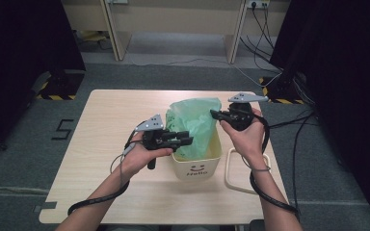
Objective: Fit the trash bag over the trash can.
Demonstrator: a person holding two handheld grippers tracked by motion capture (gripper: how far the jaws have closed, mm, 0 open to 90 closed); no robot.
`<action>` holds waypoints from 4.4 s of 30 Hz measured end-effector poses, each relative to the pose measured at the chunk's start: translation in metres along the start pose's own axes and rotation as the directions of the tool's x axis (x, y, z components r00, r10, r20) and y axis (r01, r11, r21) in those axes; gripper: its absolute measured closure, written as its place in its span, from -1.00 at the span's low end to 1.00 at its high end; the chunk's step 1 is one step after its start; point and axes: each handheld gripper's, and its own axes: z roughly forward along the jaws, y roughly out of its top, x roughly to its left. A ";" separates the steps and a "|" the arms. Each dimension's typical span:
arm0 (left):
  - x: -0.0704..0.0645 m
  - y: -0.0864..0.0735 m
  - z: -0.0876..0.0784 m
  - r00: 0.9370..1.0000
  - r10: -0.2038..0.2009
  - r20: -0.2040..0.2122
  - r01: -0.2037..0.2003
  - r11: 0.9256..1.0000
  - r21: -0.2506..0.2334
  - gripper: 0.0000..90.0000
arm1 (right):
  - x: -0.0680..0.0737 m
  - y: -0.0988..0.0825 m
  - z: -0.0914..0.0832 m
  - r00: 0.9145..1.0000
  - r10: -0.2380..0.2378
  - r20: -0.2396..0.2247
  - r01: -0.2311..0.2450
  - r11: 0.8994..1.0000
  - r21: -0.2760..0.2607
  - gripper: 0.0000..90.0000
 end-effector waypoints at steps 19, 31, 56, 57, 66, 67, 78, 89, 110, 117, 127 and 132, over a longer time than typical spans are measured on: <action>0.036 -0.002 -0.019 0.980 -0.063 -0.191 0.060 0.998 -0.021 0.24 | -0.002 -0.041 0.004 1.000 0.018 0.025 -0.020 0.995 0.097 0.83; 0.049 -0.002 -0.025 0.970 -0.060 -0.236 0.060 0.998 -0.007 0.18 | -0.009 -0.022 -0.025 0.986 0.012 0.167 -0.011 1.000 -0.005 0.19; 0.060 -0.025 -0.044 0.981 -0.138 -0.139 0.151 0.985 0.087 -0.06 | -0.011 -0.005 0.007 0.990 -0.045 0.135 0.031 0.994 0.105 0.46; 0.059 -0.025 -0.044 0.981 -0.141 -0.132 0.153 0.984 0.089 -0.07 | -0.011 -0.005 0.007 0.990 -0.042 0.134 0.028 0.994 0.103 0.46; 0.056 -0.028 -0.041 0.984 -0.144 -0.109 0.156 0.980 0.120 -0.12 | -0.012 -0.008 0.007 0.990 -0.032 0.134 0.018 0.995 0.103 0.46; 0.056 -0.029 -0.041 0.984 -0.145 -0.104 0.158 0.979 0.127 -0.13 | -0.012 -0.009 0.007 0.990 -0.032 0.134 0.018 0.995 0.103 0.47; 0.057 -0.034 -0.037 0.986 -0.158 -0.045 0.163 0.976 0.143 0.14 | -0.012 -0.013 0.007 0.991 -0.027 0.128 0.013 0.994 0.105 0.52; 0.055 -0.032 -0.034 0.989 -0.145 -0.006 0.145 0.980 0.136 0.65 | -0.013 -0.015 0.006 0.992 -0.018 0.125 0.005 0.995 0.101 0.53; 0.044 -0.016 -0.021 0.994 -0.104 -0.014 0.105 0.988 0.111 1.00 | -0.012 -0.019 -0.001 0.995 0.007 0.104 -0.017 0.995 0.098 0.98; 0.039 -0.015 -0.015 0.996 -0.074 -0.041 0.078 0.990 0.118 0.99 | -0.016 -0.023 -0.009 0.994 0.021 0.111 -0.031 0.996 0.088 1.00; 0.042 -0.012 -0.023 0.987 -0.009 -0.159 0.028 0.992 0.123 0.23 | -0.023 -0.030 -0.021 0.991 0.048 0.128 -0.058 0.996 0.073 1.00; 0.038 -0.015 -0.016 0.990 0.015 -0.143 0.009 0.986 0.164 0.18 | -0.024 -0.031 -0.026 0.990 0.051 0.129 -0.060 0.996 0.070 1.00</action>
